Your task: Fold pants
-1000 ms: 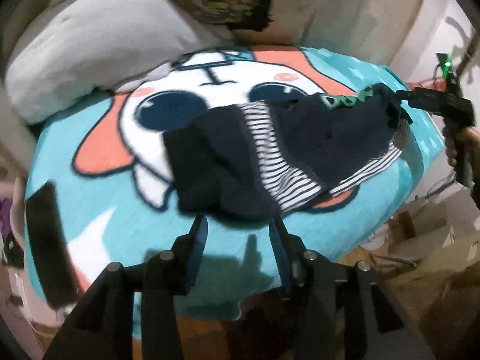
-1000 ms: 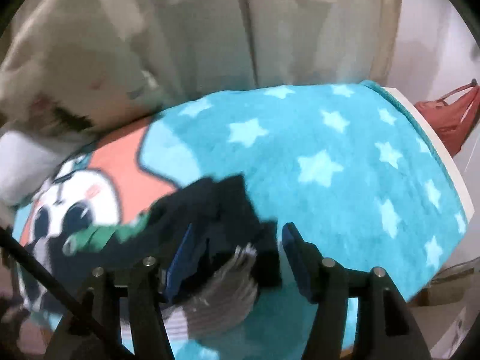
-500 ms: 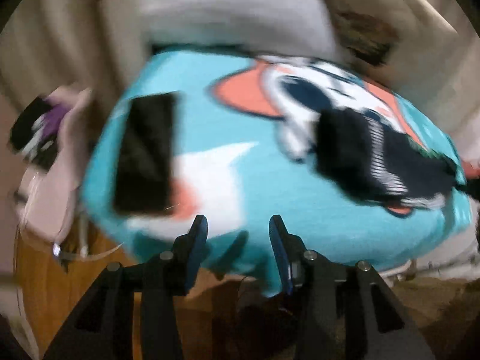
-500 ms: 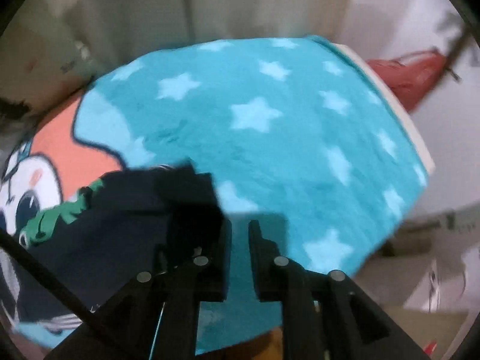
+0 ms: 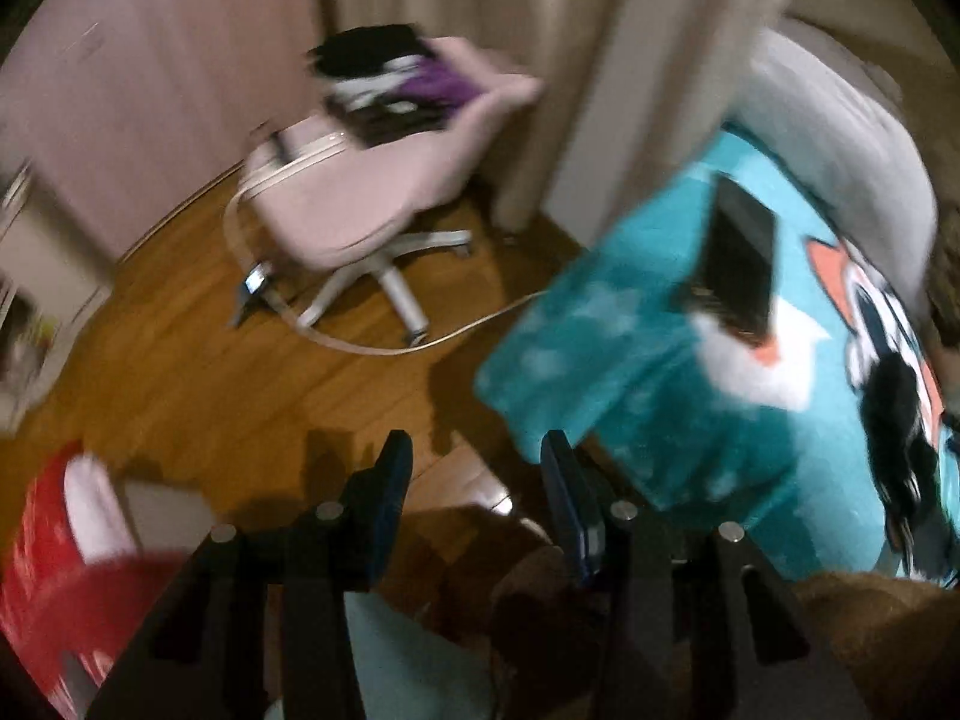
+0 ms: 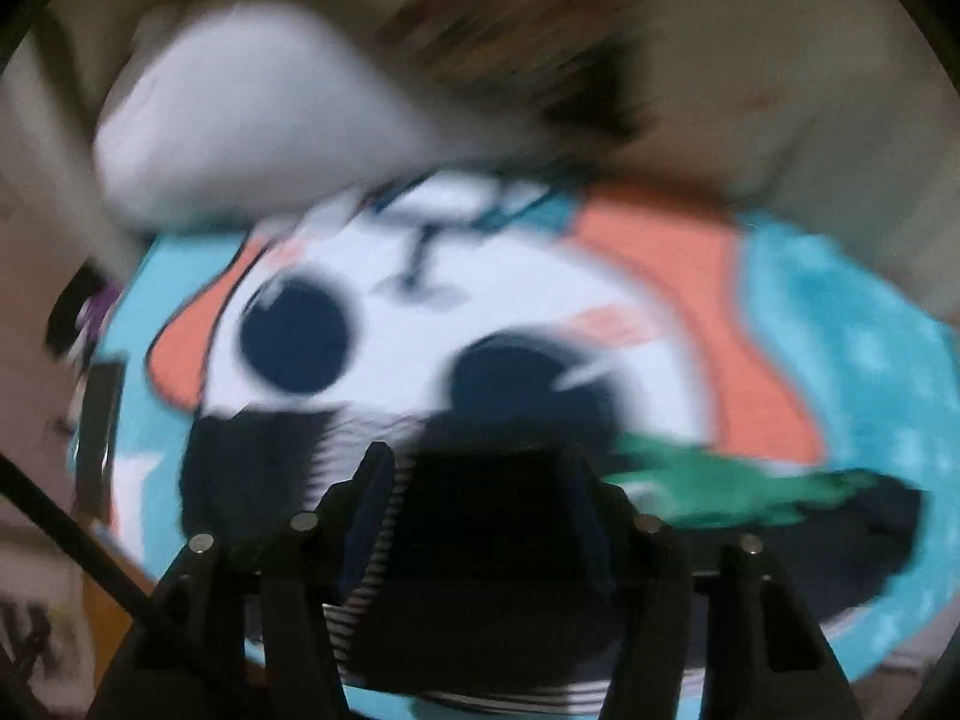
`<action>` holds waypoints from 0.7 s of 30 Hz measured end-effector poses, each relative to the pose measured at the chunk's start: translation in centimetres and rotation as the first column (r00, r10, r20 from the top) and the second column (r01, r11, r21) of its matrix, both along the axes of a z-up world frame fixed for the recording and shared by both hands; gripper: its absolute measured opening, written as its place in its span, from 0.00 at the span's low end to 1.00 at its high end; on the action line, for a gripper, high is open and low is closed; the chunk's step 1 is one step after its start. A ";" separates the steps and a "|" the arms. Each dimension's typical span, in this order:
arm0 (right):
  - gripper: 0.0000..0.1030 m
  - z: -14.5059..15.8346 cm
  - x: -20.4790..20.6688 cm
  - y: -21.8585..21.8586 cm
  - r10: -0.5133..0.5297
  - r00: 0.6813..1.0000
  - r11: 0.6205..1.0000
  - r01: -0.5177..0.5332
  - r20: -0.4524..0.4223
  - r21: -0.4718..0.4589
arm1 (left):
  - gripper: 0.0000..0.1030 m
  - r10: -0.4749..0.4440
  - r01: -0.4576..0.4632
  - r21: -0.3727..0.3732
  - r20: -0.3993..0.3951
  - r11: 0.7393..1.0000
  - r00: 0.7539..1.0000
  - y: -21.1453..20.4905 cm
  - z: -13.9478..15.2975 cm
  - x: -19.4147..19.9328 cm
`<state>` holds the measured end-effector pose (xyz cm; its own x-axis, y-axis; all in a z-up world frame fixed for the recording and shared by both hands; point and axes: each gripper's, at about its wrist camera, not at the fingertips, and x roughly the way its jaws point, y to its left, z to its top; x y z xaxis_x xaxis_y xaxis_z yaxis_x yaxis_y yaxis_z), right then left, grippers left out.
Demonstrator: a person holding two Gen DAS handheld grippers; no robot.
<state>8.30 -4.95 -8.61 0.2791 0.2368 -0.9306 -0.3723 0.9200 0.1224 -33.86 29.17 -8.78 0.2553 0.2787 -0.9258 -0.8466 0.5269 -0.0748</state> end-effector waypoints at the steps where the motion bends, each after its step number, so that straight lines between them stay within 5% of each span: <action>1: 0.58 -1.5 0.0 1.1 0.021 0.999 1.000 -0.021 -0.049 -0.001 | 0.42 0.030 -0.030 -0.006 -0.003 1.000 1.000 0.0 -0.1 -1.0; 3: 0.59 -4.0 -0.3 2.3 0.033 0.991 0.999 -0.037 -0.128 -0.023 | 0.42 0.093 -0.093 -0.023 -0.011 0.995 0.996 -0.2 -0.4 -2.7; 10: 0.63 -2.6 -0.7 3.1 0.076 0.995 0.997 -0.078 -0.071 -0.024 | 0.45 0.253 -0.253 -0.005 -0.026 0.967 0.967 -1.6 0.7 -6.1; 21: 0.64 2.2 -1.5 2.4 0.171 0.977 0.981 -0.181 0.129 0.067 | 0.49 0.221 -0.209 0.125 -0.100 0.970 0.970 -6.1 3.9 -1.5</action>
